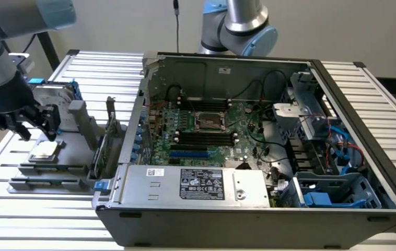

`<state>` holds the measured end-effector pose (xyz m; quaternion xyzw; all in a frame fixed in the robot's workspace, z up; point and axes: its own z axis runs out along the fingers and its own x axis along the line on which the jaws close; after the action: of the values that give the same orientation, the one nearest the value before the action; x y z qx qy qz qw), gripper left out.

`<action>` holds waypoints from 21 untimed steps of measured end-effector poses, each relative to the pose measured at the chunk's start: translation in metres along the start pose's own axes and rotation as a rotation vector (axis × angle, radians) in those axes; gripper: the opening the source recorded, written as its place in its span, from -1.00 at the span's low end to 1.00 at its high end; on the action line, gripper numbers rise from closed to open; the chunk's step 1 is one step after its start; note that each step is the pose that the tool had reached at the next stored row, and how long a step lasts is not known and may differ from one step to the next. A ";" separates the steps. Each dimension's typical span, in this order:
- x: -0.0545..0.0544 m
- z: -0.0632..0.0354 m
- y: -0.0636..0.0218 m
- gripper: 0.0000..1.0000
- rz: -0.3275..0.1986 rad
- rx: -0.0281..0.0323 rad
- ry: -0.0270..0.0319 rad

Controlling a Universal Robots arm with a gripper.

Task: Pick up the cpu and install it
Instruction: 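Pick up the cpu and move it towards the insertion slot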

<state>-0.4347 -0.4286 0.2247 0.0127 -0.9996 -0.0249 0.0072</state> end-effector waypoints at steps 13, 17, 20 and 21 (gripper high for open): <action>-0.001 0.0160 -0.0040 0.23 0.024 -0.0020 0.0062; -0.001 0.0193 -0.0041 0.23 0.024 -0.0040 0.0124; -0.001 0.0221 -0.0043 0.23 0.024 -0.0040 0.0128; -0.001 0.0230 -0.0043 0.23 0.024 -0.0040 0.0129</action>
<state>-0.4335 -0.4318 0.2015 0.0008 -0.9995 -0.0267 0.0140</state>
